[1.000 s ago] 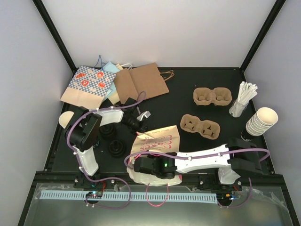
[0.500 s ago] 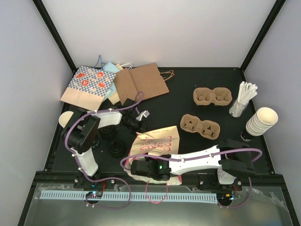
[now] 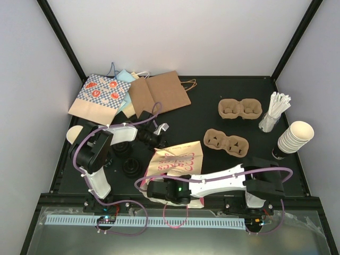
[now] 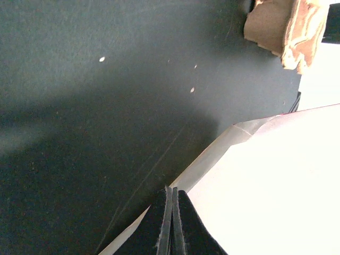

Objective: Pack the takeout coffee

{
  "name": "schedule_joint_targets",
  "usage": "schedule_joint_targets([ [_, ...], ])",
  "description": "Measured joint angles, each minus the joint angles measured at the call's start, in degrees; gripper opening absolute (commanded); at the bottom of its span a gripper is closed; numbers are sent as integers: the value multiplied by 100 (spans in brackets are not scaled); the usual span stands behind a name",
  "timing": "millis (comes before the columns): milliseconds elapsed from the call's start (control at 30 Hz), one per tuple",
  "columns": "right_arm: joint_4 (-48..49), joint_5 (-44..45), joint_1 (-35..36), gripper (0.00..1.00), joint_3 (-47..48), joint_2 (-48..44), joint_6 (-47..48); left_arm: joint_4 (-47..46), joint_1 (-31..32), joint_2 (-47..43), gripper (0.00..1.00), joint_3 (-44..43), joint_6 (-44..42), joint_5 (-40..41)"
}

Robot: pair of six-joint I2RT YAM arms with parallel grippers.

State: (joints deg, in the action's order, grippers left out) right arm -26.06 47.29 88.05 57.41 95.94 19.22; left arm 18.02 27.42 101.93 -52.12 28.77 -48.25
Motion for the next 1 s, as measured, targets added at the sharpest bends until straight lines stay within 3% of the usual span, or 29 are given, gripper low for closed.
schedule_joint_targets([
  [333,269,693,26,62,81,553,13,-597,-4,-4,2,68,203,33],
  [533,127,391,-22,62,22,243,63,-599,13,-92,4,111,243,74],
  [767,-643,-905,-214,62,103,-525,11,-44,144,-98,30,33,192,63],
  [900,-992,-1388,-433,61,278,-634,-24,310,131,-92,58,-221,114,68],
  [1000,-1237,-1805,-686,61,476,-656,-33,535,33,-92,71,-435,26,79],
])
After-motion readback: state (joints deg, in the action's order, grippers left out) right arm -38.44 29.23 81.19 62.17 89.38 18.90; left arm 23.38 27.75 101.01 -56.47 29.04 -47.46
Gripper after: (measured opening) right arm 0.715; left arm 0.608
